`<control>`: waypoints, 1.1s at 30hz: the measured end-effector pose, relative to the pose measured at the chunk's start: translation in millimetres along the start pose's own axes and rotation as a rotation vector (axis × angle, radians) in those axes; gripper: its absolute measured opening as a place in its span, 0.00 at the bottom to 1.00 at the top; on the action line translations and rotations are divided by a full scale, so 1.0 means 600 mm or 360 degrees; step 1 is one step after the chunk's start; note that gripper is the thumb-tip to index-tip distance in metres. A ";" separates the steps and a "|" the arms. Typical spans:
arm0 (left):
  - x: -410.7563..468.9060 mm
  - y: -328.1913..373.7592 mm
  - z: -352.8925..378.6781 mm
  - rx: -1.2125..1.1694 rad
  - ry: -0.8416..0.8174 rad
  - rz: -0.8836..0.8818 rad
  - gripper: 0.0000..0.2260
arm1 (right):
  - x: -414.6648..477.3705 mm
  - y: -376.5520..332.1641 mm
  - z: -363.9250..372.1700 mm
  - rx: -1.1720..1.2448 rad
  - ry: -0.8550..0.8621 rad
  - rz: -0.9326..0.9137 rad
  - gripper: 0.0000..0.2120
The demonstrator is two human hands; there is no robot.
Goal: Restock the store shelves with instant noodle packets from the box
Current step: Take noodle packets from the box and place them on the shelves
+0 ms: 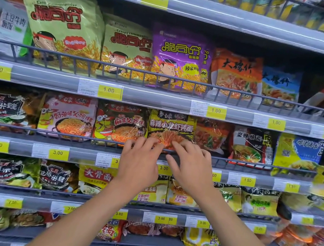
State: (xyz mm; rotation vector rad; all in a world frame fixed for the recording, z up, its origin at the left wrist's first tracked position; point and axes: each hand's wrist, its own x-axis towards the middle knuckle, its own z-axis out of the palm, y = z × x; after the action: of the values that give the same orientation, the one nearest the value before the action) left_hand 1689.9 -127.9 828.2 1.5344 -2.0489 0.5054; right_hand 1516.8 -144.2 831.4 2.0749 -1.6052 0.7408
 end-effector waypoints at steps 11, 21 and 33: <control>-0.029 -0.001 0.008 0.0073 0.0010 -0.0006 0.32 | -0.031 -0.007 -0.006 0.0039 -0.0071 -0.0010 0.31; -0.072 0.008 -0.019 0.0188 0.0013 -0.0044 0.40 | -0.073 -0.004 -0.037 0.0048 -0.0047 -0.0026 0.39; -0.180 0.107 -0.036 0.0162 -0.0107 -0.0051 0.39 | -0.209 0.044 -0.082 0.0138 -0.0134 -0.0021 0.41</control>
State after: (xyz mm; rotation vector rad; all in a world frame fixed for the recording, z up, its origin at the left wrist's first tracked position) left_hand 1656.0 -14.7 780.2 1.6619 -2.0739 0.5605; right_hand 1458.9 -26.5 789.9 2.2030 -1.6286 0.7395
